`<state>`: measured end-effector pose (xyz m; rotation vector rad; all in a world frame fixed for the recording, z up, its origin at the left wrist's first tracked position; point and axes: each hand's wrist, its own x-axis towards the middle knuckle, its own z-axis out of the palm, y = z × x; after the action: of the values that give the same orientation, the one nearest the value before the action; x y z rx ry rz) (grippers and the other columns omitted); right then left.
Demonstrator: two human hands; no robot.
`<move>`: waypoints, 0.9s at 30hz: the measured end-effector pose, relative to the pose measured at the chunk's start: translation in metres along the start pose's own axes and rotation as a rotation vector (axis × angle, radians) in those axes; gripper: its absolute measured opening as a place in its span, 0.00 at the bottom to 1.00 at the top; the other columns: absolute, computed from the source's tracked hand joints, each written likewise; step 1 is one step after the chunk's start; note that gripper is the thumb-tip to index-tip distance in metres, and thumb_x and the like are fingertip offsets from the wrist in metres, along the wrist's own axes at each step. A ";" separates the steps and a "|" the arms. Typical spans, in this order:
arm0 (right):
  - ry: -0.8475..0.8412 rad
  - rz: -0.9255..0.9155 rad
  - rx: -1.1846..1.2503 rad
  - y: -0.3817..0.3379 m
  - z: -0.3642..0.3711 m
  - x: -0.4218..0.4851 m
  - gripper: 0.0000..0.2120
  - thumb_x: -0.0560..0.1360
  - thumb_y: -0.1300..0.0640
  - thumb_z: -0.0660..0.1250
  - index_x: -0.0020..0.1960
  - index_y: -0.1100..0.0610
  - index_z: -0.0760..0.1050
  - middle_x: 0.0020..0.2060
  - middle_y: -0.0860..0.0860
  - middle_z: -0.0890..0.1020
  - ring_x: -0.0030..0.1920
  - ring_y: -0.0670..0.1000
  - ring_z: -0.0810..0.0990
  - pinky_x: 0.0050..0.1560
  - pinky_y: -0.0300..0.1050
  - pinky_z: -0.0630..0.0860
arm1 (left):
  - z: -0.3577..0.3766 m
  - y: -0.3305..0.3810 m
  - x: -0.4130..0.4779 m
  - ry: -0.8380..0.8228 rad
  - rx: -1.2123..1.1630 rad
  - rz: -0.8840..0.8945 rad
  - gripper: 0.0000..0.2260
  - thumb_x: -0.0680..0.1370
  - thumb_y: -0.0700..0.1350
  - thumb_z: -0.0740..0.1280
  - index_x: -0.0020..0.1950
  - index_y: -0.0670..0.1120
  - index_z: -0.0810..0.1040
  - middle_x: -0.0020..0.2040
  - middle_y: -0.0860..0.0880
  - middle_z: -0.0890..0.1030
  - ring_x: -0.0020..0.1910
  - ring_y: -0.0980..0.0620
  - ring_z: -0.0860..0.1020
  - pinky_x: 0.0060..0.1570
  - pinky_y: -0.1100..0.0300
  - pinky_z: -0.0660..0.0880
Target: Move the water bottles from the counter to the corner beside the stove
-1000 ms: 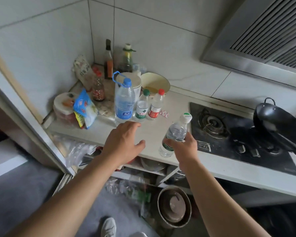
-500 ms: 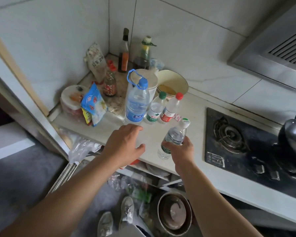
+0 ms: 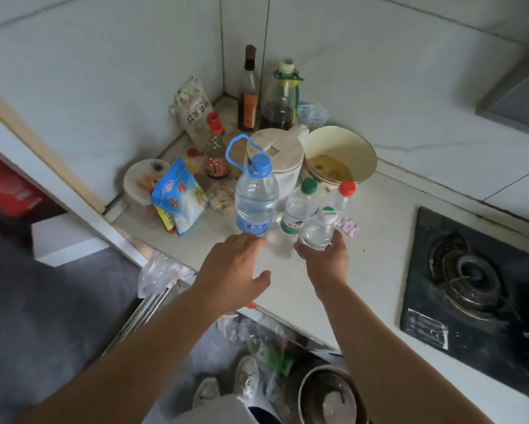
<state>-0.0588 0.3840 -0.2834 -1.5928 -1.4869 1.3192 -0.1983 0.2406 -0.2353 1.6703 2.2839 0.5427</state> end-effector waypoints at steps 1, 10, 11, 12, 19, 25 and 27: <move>-0.009 0.001 -0.003 0.003 0.002 0.003 0.27 0.65 0.59 0.81 0.58 0.44 0.73 0.47 0.41 0.82 0.49 0.50 0.82 0.49 0.46 0.76 | 0.001 0.000 0.002 -0.005 0.003 -0.009 0.23 0.72 0.54 0.68 0.65 0.47 0.74 0.61 0.49 0.78 0.58 0.46 0.75 0.54 0.49 0.73; -0.092 -0.038 -0.009 0.019 0.005 0.018 0.33 0.66 0.58 0.80 0.66 0.44 0.71 0.49 0.39 0.81 0.49 0.35 0.79 0.44 0.32 0.73 | 0.018 0.000 0.011 -0.016 -0.002 -0.076 0.23 0.71 0.54 0.68 0.63 0.48 0.75 0.58 0.49 0.79 0.54 0.46 0.76 0.52 0.50 0.73; -0.106 -0.039 -0.012 0.020 0.004 0.020 0.33 0.66 0.58 0.80 0.67 0.44 0.71 0.50 0.39 0.81 0.50 0.36 0.79 0.45 0.33 0.73 | 0.019 0.001 0.012 -0.022 -0.001 -0.083 0.23 0.71 0.55 0.67 0.63 0.47 0.74 0.58 0.49 0.79 0.54 0.46 0.76 0.52 0.50 0.74; -0.117 -0.038 -0.009 0.021 0.003 0.020 0.34 0.66 0.58 0.80 0.67 0.44 0.71 0.51 0.39 0.81 0.50 0.37 0.79 0.45 0.34 0.74 | 0.021 0.002 0.013 -0.024 -0.001 -0.082 0.23 0.71 0.55 0.67 0.64 0.47 0.74 0.58 0.49 0.79 0.55 0.46 0.76 0.52 0.50 0.74; -0.140 -0.019 -0.004 0.026 0.002 0.018 0.32 0.66 0.57 0.80 0.63 0.41 0.70 0.52 0.39 0.80 0.50 0.36 0.78 0.45 0.32 0.72 | 0.023 0.009 0.012 -0.046 0.018 -0.066 0.23 0.72 0.55 0.66 0.65 0.48 0.73 0.59 0.51 0.78 0.57 0.48 0.75 0.54 0.51 0.73; -0.107 0.017 -0.088 0.031 -0.002 0.012 0.36 0.66 0.54 0.81 0.69 0.51 0.68 0.62 0.50 0.77 0.62 0.53 0.76 0.64 0.52 0.74 | 0.019 0.010 0.005 -0.040 0.016 -0.053 0.23 0.72 0.55 0.67 0.65 0.47 0.74 0.59 0.50 0.78 0.57 0.47 0.75 0.53 0.51 0.73; -0.100 0.037 -0.119 0.035 -0.004 0.007 0.38 0.67 0.53 0.81 0.71 0.53 0.67 0.65 0.51 0.75 0.65 0.53 0.74 0.67 0.54 0.72 | 0.016 0.009 0.000 -0.031 0.021 -0.046 0.24 0.72 0.55 0.67 0.66 0.47 0.73 0.61 0.50 0.78 0.57 0.48 0.75 0.54 0.51 0.72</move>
<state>-0.0424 0.3838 -0.3158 -1.6570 -1.6300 1.3717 -0.1834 0.2451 -0.2457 1.6194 2.3078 0.4818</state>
